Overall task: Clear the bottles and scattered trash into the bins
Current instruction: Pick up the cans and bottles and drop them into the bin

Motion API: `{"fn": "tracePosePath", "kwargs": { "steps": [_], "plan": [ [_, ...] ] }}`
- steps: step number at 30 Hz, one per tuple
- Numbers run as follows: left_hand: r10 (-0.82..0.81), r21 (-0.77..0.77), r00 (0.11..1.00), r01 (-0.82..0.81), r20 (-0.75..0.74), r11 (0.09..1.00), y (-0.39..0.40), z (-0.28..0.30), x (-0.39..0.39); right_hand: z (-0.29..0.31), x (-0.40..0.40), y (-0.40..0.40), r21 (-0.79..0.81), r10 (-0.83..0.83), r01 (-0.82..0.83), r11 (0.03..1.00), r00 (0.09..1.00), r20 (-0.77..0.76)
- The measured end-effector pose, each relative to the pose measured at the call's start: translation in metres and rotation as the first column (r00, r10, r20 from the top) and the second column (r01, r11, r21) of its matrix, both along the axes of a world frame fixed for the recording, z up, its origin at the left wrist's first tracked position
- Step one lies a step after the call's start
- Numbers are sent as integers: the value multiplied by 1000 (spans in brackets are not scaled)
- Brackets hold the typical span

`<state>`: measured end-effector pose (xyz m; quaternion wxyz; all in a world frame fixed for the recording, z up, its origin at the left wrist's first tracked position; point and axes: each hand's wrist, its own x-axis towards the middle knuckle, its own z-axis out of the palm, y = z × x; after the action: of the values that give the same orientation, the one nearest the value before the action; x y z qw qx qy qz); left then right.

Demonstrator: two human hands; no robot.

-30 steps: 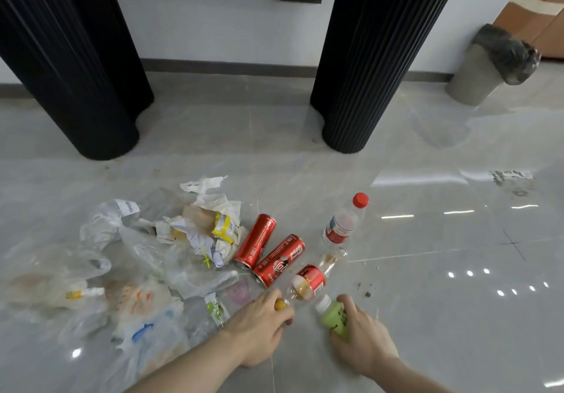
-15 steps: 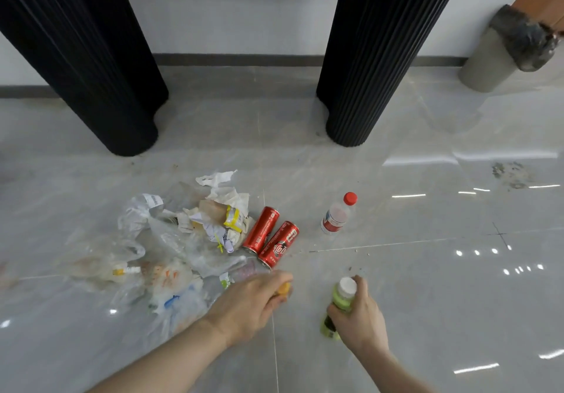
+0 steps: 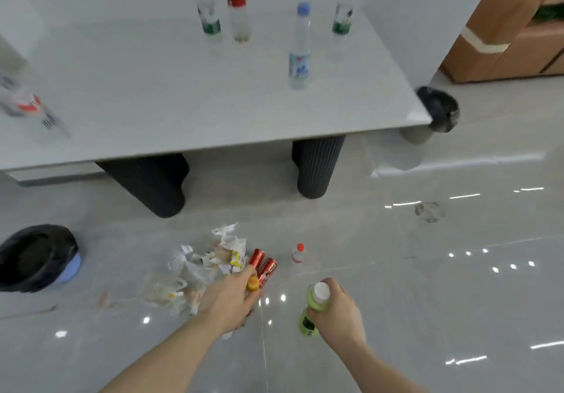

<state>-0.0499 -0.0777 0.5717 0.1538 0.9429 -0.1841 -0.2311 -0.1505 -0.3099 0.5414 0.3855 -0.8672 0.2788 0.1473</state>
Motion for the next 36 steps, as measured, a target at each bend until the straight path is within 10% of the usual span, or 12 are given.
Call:
{"fn": "tracePosePath", "kwargs": {
  "steps": [11,36],
  "plan": [
    [53,-2,992,-53,114,999,-122,192,12,197,21,-110,-69,50,-45,997,996,74],
    [-40,-62,996,45,78,997,-520,225,150,247,144,-497,-227,35,-26,973,999,33]
  ]
}}
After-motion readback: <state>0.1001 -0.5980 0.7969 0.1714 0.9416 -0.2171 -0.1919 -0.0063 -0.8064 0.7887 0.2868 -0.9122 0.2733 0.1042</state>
